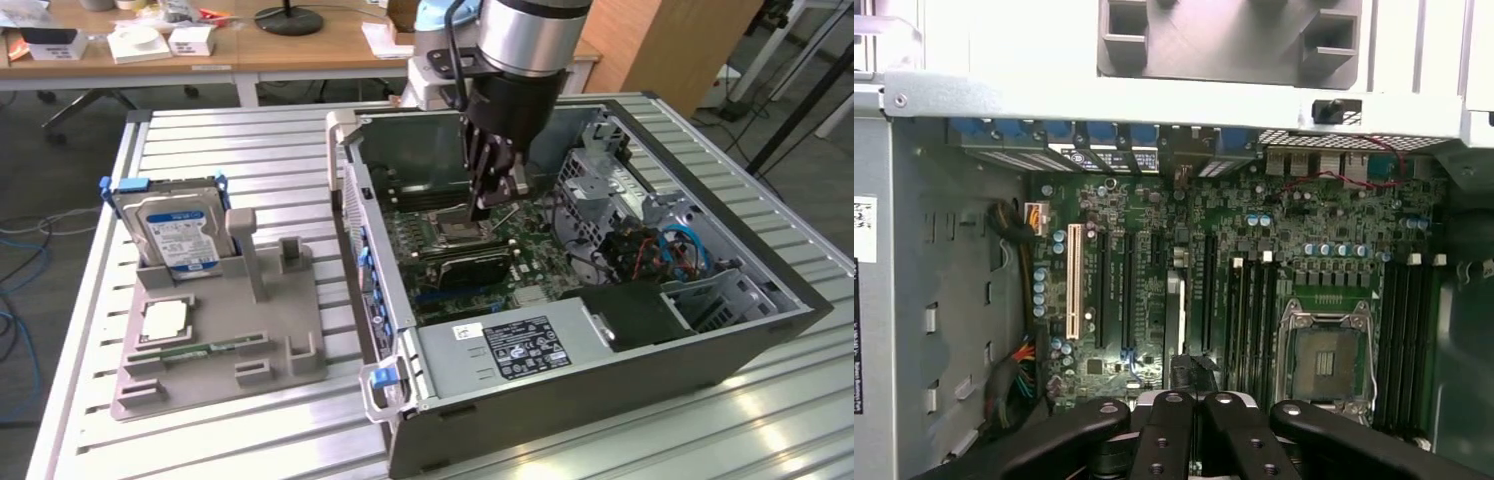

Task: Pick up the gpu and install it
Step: 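Insert the gpu into the slot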

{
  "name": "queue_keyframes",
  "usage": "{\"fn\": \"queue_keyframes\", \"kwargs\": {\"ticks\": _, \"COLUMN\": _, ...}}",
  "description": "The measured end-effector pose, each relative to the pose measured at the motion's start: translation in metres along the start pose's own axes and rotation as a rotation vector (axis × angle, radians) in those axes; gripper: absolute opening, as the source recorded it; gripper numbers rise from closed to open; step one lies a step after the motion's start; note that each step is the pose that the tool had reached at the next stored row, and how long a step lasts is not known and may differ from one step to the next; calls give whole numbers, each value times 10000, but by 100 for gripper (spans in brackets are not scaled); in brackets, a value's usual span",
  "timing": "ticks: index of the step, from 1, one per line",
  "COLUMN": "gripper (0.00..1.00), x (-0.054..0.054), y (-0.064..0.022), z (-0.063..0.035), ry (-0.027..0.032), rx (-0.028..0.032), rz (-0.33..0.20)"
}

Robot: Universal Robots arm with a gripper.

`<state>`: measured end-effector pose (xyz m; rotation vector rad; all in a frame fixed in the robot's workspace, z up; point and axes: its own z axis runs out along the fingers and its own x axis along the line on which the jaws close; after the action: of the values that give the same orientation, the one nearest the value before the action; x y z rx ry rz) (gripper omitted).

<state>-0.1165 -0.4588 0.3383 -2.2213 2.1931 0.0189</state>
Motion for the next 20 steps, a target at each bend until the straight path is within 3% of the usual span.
{"fn": "queue_keyframes", "kwargs": {"ticks": 7, "gripper": 10, "x": 3, "y": 9, "z": 124, "ry": 0, "rx": 4, "rz": 1}}
{"fn": "queue_keyframes", "kwargs": {"ticks": 17, "gripper": 10, "x": 14, "y": 33, "z": 147, "ry": 2, "rx": 3, "rz": -1}}
{"fn": "queue_keyframes", "kwargs": {"ticks": 20, "gripper": 10, "x": 15, "y": 34, "z": 193, "ry": 1, "rx": 9, "rz": -1}}
